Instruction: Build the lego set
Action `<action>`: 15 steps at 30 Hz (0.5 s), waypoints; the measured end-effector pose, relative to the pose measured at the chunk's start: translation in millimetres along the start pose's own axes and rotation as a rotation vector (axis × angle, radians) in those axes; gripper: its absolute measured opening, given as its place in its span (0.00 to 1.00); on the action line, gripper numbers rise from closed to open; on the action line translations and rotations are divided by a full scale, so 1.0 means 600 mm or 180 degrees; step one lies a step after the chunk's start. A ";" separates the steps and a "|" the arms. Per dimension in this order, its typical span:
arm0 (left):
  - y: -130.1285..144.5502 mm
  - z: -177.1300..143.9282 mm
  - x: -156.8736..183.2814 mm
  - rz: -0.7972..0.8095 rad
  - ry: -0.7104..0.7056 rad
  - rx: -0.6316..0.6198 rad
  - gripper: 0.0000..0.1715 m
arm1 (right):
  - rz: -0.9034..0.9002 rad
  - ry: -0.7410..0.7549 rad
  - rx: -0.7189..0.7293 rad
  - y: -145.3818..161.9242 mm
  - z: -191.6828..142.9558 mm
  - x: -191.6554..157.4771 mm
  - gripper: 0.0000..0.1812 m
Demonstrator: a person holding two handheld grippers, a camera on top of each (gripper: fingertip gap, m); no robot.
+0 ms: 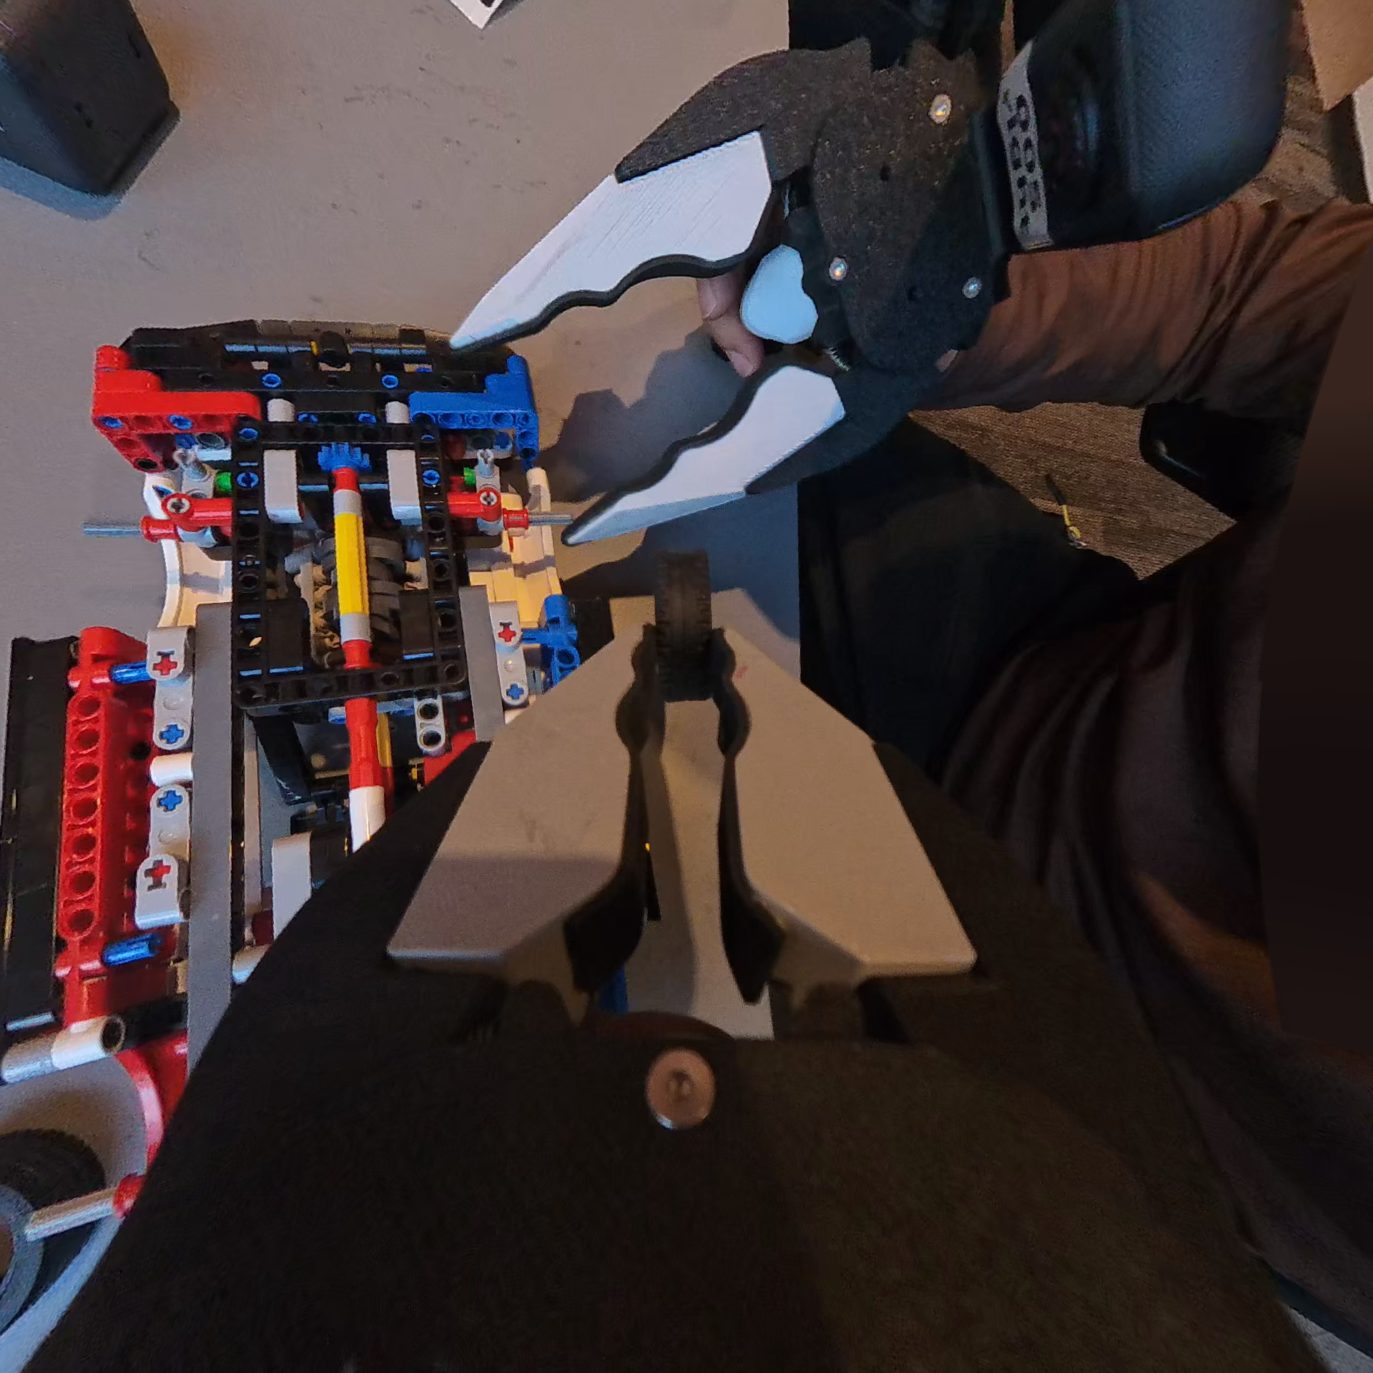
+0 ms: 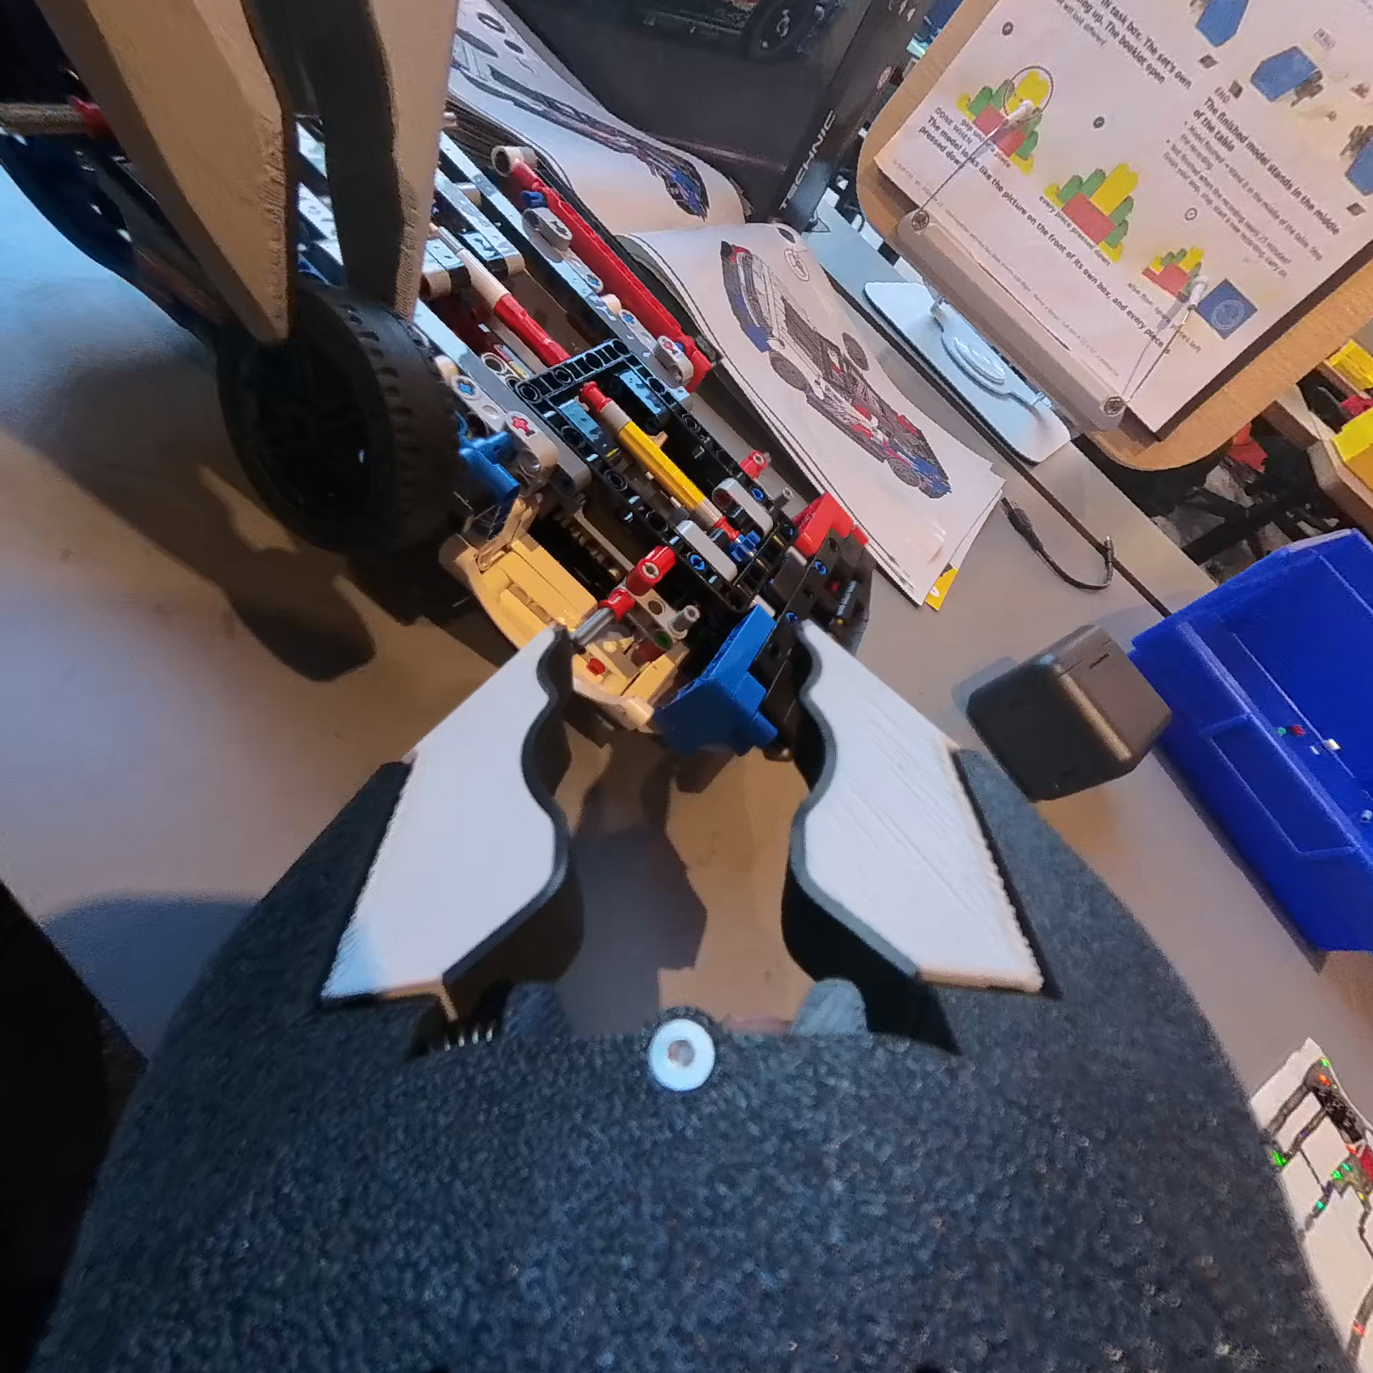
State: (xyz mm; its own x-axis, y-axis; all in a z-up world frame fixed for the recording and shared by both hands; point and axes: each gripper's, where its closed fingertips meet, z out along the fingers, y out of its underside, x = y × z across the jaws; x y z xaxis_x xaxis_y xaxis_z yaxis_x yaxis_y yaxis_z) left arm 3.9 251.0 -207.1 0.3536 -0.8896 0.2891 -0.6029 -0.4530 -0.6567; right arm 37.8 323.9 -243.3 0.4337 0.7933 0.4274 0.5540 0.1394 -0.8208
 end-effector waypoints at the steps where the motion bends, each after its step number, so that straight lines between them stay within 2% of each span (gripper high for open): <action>1: 0.000 0.000 0.000 -0.0002 0.0000 0.0003 0.06 | 0.0012 -0.0013 0.0006 0.000 0.000 0.000 0.29; 9: -0.011 -0.002 -0.003 0.0027 -0.0055 0.0062 0.06 | 0.0134 -0.0123 0.0078 0.005 -0.021 0.004 0.32; 10: -0.015 0.000 -0.006 0.0057 -0.0094 0.0078 0.06 | 0.0149 -0.0215 0.0109 0.005 -0.027 0.001 0.31; 13: -0.031 0.016 -0.017 0.0223 -0.0276 0.0104 0.07 | 0.0321 -0.0821 0.0186 0.008 -0.048 -0.023 0.18; 15: -0.037 0.036 -0.012 0.0263 -0.0255 0.0095 0.07 | 0.0607 -0.1187 0.0360 -0.007 -0.062 -0.028 0.18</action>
State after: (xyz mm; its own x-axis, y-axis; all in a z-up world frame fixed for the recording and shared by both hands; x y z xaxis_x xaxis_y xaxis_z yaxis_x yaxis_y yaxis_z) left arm 30.3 268.8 -209.5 0.3602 -0.9159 0.1773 -0.6112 -0.3752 -0.6969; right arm 54.8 287.6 -233.0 0.2228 0.9681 0.1150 0.3984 0.0172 -0.9170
